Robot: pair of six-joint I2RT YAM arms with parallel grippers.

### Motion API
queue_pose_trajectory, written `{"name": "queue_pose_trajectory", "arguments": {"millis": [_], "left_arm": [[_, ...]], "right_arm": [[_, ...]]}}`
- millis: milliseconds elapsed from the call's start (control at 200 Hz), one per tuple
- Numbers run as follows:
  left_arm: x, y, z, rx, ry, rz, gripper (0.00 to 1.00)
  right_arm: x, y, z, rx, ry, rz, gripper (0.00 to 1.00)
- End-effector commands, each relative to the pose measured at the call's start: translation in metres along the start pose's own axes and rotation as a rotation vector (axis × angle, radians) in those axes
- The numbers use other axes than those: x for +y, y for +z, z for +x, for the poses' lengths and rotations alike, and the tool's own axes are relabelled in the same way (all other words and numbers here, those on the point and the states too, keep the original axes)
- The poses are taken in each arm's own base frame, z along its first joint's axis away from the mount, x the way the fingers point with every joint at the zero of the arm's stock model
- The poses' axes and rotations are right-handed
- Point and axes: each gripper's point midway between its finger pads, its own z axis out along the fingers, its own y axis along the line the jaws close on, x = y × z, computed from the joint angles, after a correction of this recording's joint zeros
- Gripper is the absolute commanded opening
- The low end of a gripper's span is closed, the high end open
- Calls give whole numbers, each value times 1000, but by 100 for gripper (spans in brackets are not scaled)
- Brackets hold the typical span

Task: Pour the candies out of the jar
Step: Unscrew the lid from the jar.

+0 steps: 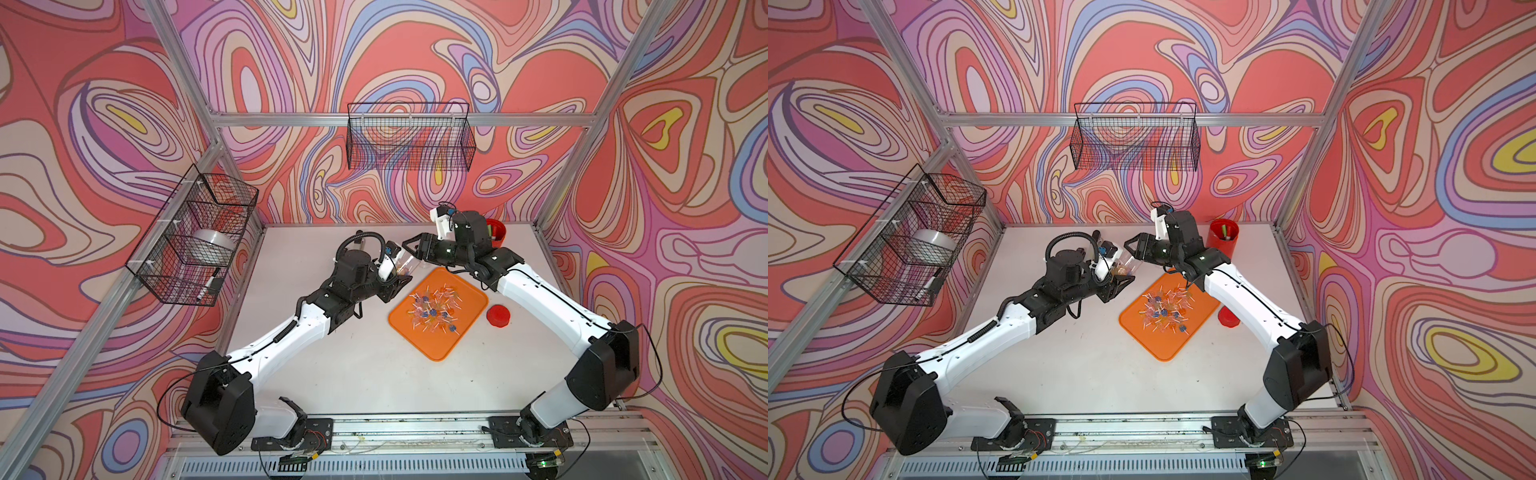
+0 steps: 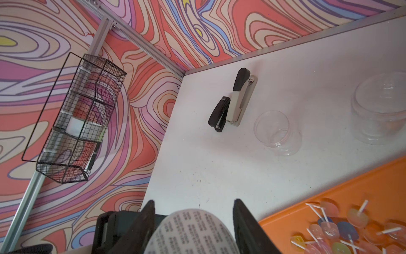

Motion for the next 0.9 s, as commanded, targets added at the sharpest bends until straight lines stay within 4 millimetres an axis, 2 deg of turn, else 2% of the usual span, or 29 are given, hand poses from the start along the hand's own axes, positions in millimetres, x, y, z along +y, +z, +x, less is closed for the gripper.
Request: {"name": "queue_pose_trajectory", "arguments": {"millis": [0, 100, 210, 285, 361, 481, 676, 761, 891], "left_arm": [[-3, -12, -35, -104, 41, 10, 0], [-14, -16, -38, -117, -3, 133, 0], [-23, -37, -56, -222, -102, 350, 0], [-29, -46, -62, -246, -113, 426, 0], [-37, -50, -63, -235, -103, 474, 0], [-42, -51, -65, -230, -108, 521, 0], [-38, -47, -63, -221, -122, 502, 0], [-34, -45, -61, -212, -122, 474, 0], [-25, -42, -57, -206, -121, 401, 0]], "right_arm": [[21, -5, 1, -6, -75, -105, 42], [55, -16, 5, 15, -215, -288, 33], [93, -40, 17, 55, -354, -508, 31], [109, -55, 26, 75, -414, -606, 30], [115, -66, 31, 84, -454, -649, 28], [116, -73, 35, 90, -482, -648, 27], [107, -65, 28, 73, -456, -578, 29], [97, -56, 17, 47, -408, -502, 39], [70, -47, -8, -24, -302, -342, 65]]}}
